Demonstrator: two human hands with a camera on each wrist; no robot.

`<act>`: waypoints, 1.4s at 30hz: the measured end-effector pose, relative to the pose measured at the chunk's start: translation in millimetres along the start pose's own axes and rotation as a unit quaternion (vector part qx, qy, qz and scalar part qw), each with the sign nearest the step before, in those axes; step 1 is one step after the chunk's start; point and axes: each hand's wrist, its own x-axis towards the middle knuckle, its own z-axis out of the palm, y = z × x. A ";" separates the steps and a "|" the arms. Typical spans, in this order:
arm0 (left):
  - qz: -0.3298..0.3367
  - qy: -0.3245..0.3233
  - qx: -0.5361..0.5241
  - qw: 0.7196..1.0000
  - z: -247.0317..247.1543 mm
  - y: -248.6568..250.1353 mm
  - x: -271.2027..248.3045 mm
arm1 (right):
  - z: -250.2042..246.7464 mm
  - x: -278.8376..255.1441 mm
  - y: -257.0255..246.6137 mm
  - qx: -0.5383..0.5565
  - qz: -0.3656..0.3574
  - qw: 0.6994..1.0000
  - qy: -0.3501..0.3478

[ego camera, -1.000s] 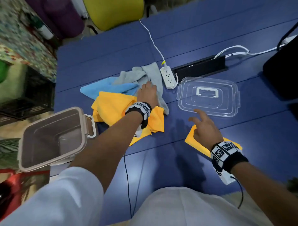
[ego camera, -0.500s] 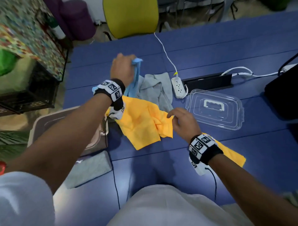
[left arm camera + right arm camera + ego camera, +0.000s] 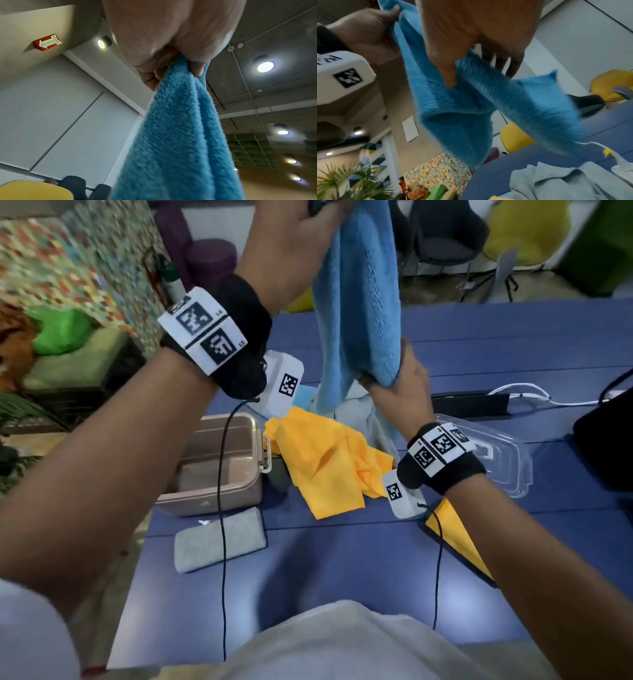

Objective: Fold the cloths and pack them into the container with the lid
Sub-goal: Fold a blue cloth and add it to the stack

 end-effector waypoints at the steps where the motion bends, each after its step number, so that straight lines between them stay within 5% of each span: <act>1: -0.003 -0.007 -0.018 1.000 -3.7 1.7 -10.1 | -0.9 -4.3 2.5 -0.025 0.005 1.000 -0.001; 7: -0.185 -0.057 -0.047 0.980 -17.5 -44.8 -123.2 | -25.6 -62.6 57.5 -0.120 0.080 0.983 -0.110; 11: -0.270 -0.108 -0.035 0.956 -18.7 -68.8 -180.6 | -51.3 -79.4 66.1 -0.145 0.062 0.962 -0.223; 16: -0.266 -0.142 -0.007 0.954 -24.4 -77.3 -188.1 | -74.9 -64.2 62.8 -0.182 -0.012 0.962 -0.202; 21: -0.254 -0.064 -0.064 0.963 -45.4 -63.1 -186.5 | -98.1 -59.7 41.8 -0.198 -0.063 0.969 -0.136; 25: -0.242 -0.081 -0.085 0.963 -57.7 -45.6 -227.7 | -101.1 -101.8 44.7 -0.217 -0.050 0.957 -0.185; 30: -0.393 -0.257 -0.124 0.874 -50.6 -32.5 -356.0 | -83.0 -200.2 95.2 -0.309 0.011 0.882 -0.356; 34: -0.408 -0.390 -0.060 0.823 -37.8 -30.5 -472.0 | -70.1 -265.9 138.2 -0.310 0.065 0.803 -0.505; 42: -0.464 -0.453 -0.077 0.758 -36.0 -30.7 -531.6 | -80.8 -297.1 158.0 -0.292 0.174 0.695 -0.634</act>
